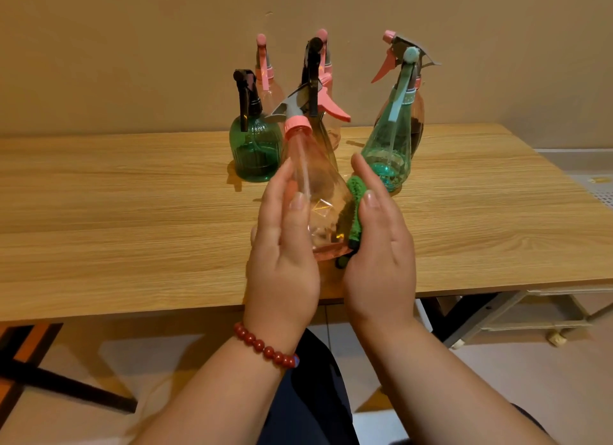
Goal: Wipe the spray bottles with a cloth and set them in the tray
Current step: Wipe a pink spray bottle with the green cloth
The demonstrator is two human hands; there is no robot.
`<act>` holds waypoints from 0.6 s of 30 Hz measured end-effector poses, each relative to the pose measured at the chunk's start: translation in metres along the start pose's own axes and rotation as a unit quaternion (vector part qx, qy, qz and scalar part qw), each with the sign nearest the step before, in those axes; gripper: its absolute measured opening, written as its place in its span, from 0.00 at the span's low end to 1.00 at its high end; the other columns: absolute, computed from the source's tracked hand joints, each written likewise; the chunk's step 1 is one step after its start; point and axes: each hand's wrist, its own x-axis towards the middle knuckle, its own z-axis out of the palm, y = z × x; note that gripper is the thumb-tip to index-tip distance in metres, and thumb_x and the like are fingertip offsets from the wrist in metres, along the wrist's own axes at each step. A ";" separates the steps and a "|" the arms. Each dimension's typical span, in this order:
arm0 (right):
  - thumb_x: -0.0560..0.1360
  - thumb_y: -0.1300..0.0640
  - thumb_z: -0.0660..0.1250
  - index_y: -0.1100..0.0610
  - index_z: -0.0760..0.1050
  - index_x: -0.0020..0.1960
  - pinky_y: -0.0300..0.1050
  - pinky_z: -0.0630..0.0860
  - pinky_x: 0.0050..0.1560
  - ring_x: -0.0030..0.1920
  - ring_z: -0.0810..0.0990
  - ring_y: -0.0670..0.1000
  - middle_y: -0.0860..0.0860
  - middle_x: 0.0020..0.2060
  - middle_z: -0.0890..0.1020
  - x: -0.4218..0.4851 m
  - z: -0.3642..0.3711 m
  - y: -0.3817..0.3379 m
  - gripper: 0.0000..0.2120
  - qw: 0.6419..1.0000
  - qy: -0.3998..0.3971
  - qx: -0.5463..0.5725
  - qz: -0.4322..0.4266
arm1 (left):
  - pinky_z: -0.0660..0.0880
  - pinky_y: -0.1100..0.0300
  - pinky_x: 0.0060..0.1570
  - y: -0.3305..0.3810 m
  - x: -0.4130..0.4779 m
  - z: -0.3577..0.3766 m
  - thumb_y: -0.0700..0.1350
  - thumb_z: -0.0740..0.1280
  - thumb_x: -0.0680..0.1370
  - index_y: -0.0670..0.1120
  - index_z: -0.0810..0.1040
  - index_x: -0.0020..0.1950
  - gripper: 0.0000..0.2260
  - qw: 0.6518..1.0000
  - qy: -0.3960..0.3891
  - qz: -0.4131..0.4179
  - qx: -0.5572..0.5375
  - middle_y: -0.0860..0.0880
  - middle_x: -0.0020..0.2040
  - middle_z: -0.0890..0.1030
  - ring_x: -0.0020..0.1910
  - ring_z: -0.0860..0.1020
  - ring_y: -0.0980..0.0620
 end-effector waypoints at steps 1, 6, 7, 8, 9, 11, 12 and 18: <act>0.83 0.56 0.51 0.48 0.68 0.70 0.37 0.64 0.70 0.70 0.66 0.37 0.42 0.68 0.72 0.001 -0.001 0.000 0.17 1.000 -0.006 -0.012 -0.024 | 0.68 0.76 0.56 0.002 -0.001 -0.001 0.59 0.53 0.79 0.64 0.63 0.69 0.17 1.000 -0.008 -0.002 0.003 0.71 0.61 0.71 0.62 0.70 0.73; 0.81 0.55 0.52 0.51 0.67 0.70 0.37 0.62 0.71 0.72 0.65 0.41 0.44 0.69 0.71 0.002 -0.008 0.008 0.18 0.995 -0.009 -0.064 -0.079 | 0.75 0.65 0.58 0.001 -0.005 -0.008 0.48 0.60 0.81 0.66 0.64 0.69 0.19 0.997 -0.027 -0.054 -0.049 0.72 0.58 0.75 0.59 0.74 0.70; 0.81 0.55 0.52 0.49 0.67 0.69 0.37 0.62 0.71 0.72 0.65 0.41 0.42 0.69 0.70 0.000 -0.008 0.011 0.18 0.995 -0.013 -0.061 -0.073 | 0.74 0.58 0.63 0.001 -0.005 -0.008 0.48 0.61 0.81 0.68 0.66 0.68 0.19 0.996 -0.031 -0.062 -0.053 0.67 0.62 0.75 0.62 0.74 0.67; 0.81 0.54 0.52 0.47 0.67 0.69 0.38 0.62 0.71 0.72 0.65 0.41 0.41 0.69 0.70 -0.002 -0.008 0.013 0.18 0.996 -0.017 -0.058 -0.068 | 0.71 0.52 0.66 -0.001 -0.004 -0.009 0.49 0.61 0.80 0.69 0.67 0.66 0.19 0.995 -0.034 -0.071 -0.054 0.64 0.65 0.75 0.65 0.73 0.63; 0.81 0.54 0.52 0.47 0.67 0.69 0.38 0.62 0.71 0.72 0.65 0.41 0.40 0.69 0.70 -0.005 -0.008 0.016 0.18 0.996 -0.020 -0.056 -0.063 | 0.70 0.50 0.67 -0.003 -0.004 -0.009 0.50 0.59 0.78 0.69 0.68 0.65 0.19 0.995 -0.037 -0.078 -0.050 0.62 0.67 0.74 0.67 0.72 0.61; 0.81 0.54 0.53 0.48 0.67 0.70 0.38 0.62 0.71 0.72 0.65 0.41 0.41 0.69 0.70 -0.010 -0.007 0.020 0.18 0.997 -0.026 -0.054 -0.054 | 0.68 0.48 0.68 -0.005 -0.005 -0.008 0.54 0.59 0.76 0.67 0.68 0.68 0.21 0.995 -0.048 -0.083 -0.026 0.62 0.68 0.72 0.68 0.70 0.60; 0.81 0.54 0.53 0.49 0.67 0.70 0.38 0.62 0.71 0.72 0.64 0.41 0.41 0.70 0.70 -0.012 -0.007 0.021 0.18 0.997 -0.031 -0.056 -0.052 | 0.68 0.48 0.68 -0.005 -0.006 -0.008 0.56 0.59 0.76 0.66 0.67 0.70 0.21 0.995 -0.052 -0.080 -0.009 0.62 0.68 0.72 0.69 0.70 0.60; 0.80 0.54 0.54 0.49 0.68 0.70 0.39 0.62 0.72 0.72 0.64 0.42 0.41 0.70 0.70 -0.016 -0.008 0.017 0.19 0.995 -0.052 -0.064 -0.052 | 0.74 0.46 0.63 -0.003 -0.012 -0.010 0.52 0.67 0.77 0.62 0.70 0.69 0.21 0.996 -0.038 -0.078 -0.030 0.59 0.63 0.78 0.62 0.76 0.58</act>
